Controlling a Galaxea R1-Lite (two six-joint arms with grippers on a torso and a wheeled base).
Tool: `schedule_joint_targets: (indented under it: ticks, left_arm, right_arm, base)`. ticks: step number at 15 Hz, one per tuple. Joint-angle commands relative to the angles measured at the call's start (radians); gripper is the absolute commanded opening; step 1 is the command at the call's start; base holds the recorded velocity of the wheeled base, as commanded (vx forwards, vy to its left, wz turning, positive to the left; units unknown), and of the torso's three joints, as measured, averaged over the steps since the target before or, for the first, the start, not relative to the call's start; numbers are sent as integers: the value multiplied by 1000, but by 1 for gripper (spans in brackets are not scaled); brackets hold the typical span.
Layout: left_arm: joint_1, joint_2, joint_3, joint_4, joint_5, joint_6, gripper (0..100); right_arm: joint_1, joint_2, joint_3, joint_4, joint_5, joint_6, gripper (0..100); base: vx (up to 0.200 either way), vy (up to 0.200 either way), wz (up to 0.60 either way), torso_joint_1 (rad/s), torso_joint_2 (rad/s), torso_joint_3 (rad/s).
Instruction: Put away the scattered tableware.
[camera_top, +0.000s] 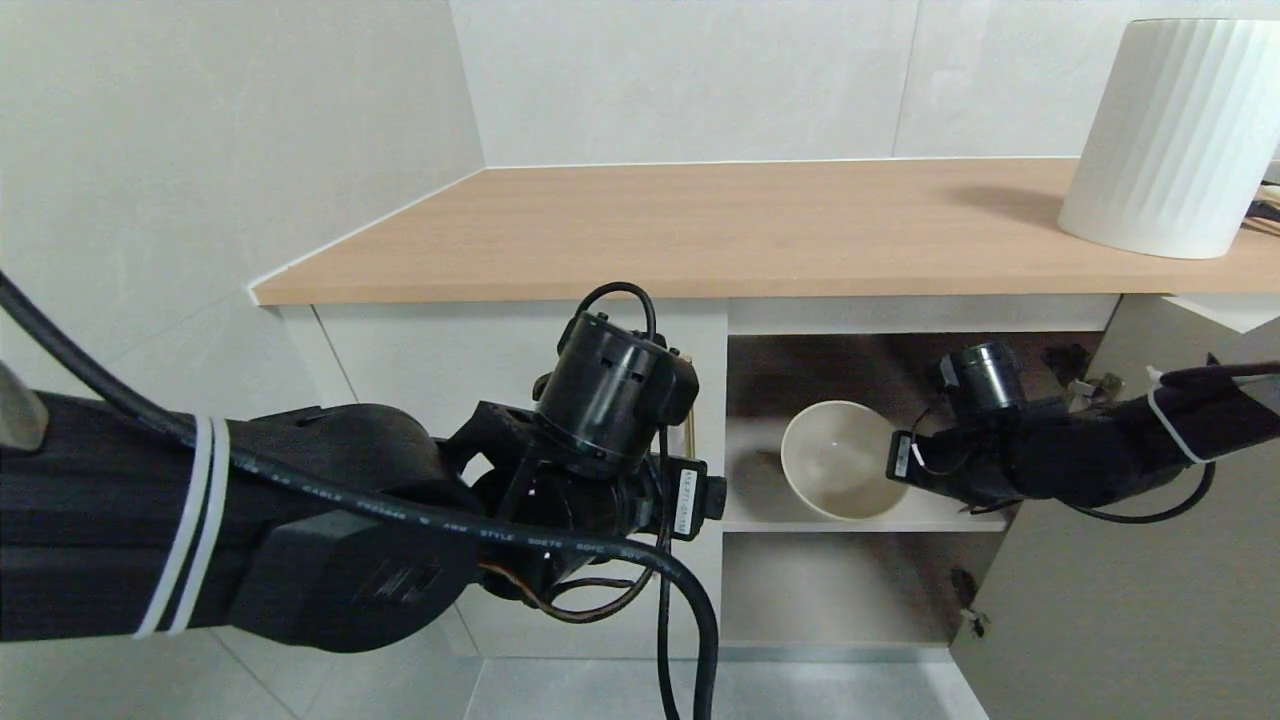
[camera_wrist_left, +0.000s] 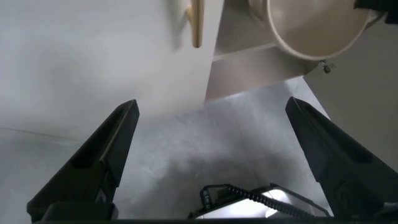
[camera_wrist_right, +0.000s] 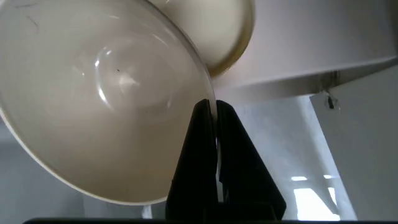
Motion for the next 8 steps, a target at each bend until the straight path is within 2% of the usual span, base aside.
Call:
schedule_joint_targets:
  ticks: [1,8]
  left_arm:
    - [1,5,0,-1,0,-5,100]
    - [9,7,1,-1,0,-11,100]
  right_arm:
    - [-27,84,-51,-6,-5,7,0]
    - [-64,198,-157,-28,-35,57,0]
  base:
    - [0,0,0,0,0,0]
    - [0,0,0,0,0,0]
